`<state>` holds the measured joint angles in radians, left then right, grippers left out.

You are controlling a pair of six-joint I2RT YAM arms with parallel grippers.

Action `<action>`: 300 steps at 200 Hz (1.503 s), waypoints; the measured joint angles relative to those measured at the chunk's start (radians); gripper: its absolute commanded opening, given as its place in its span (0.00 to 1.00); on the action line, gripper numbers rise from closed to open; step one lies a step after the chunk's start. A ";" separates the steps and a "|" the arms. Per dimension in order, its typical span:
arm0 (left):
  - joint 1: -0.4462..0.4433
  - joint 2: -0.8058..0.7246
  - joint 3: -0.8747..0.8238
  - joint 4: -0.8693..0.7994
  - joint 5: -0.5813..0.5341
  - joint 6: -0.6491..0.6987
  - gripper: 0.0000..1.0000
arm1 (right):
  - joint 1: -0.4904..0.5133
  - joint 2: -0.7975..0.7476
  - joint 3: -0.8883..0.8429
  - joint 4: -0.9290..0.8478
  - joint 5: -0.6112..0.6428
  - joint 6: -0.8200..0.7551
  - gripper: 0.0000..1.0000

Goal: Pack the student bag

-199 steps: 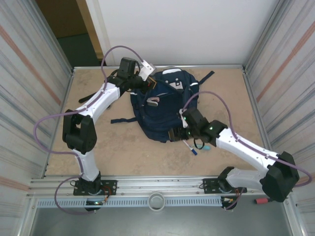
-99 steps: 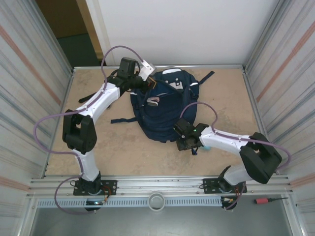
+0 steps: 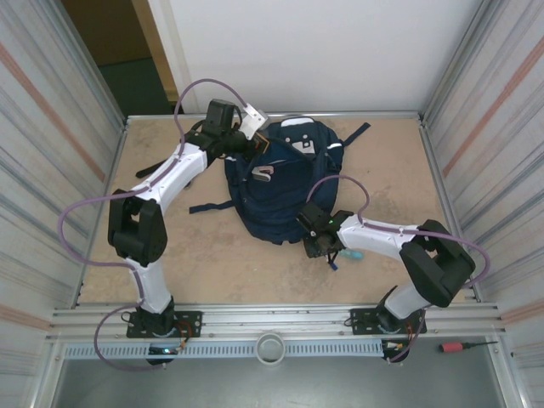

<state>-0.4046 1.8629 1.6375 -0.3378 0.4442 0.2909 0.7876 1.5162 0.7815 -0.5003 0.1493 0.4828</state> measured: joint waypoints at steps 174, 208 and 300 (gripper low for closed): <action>-0.010 -0.005 -0.015 0.015 -0.004 0.000 0.00 | 0.033 -0.364 0.051 -0.072 -0.169 -0.051 0.06; -0.014 -0.006 -0.017 0.014 0.000 -0.002 0.00 | -0.154 -0.338 0.206 0.061 -0.306 -0.035 0.04; -0.034 -0.006 -0.017 0.013 0.000 -0.008 0.00 | -0.193 0.086 0.381 0.388 -0.385 0.229 0.10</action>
<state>-0.4385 1.8568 1.6207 -0.3244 0.4442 0.2829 0.5941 1.6024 1.1625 -0.1127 -0.2352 0.7120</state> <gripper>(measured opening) 0.059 0.100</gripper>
